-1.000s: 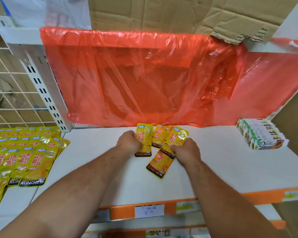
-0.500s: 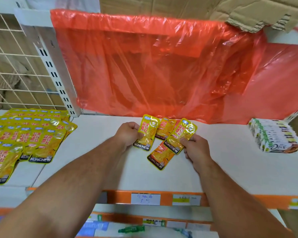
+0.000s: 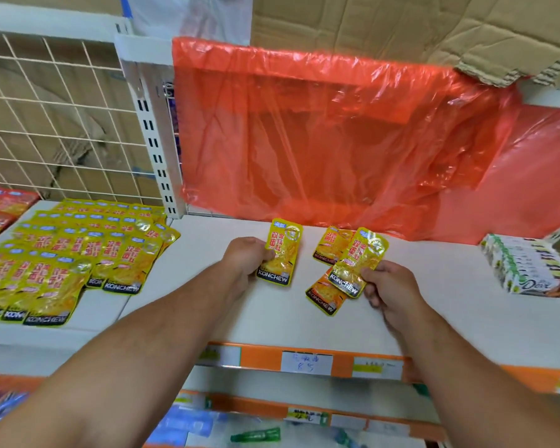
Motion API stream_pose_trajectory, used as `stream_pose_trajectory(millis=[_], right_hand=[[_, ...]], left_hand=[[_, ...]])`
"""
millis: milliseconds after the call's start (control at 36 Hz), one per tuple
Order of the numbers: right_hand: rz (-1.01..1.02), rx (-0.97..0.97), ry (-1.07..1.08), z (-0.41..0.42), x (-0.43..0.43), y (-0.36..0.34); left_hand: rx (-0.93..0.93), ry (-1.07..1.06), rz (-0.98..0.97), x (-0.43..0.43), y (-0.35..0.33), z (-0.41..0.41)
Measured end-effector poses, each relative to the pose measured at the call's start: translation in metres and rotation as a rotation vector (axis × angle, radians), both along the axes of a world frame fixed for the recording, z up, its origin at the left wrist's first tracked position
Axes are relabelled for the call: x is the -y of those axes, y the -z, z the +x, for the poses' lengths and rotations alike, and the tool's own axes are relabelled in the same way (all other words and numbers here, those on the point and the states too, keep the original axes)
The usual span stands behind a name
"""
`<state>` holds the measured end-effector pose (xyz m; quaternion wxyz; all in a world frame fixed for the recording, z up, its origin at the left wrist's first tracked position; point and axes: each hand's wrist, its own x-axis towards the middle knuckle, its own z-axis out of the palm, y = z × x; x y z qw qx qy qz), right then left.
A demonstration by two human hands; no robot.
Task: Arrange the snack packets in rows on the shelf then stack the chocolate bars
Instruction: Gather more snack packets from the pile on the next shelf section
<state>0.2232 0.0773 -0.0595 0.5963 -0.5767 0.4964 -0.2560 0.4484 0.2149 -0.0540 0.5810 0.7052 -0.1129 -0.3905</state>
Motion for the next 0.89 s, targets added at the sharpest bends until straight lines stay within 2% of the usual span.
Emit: stream_pose_trajectory(millis=[194,333,583,889], right_hand=[[0.062,0.005,-0.105,0.035,-0.063,-0.013],[0.075,0.035,-0.133,0.061,-0.113,-0.023],[0.021,0.010,-0.138,0.102,-0.208,-0.038],[0.009,0.012,-0.254,0.170,-0.286,-0.033]], left_hand=[[-0.028,0.009,-0.024,-0.045,-0.009,0.014],[0.067,0.080,0.017,-0.091,-0.019,0.030],[0.090,0.077,0.018,-0.188,-0.027,0.069],[0.098,0.063,0.042,-0.286,-0.033,0.122]])
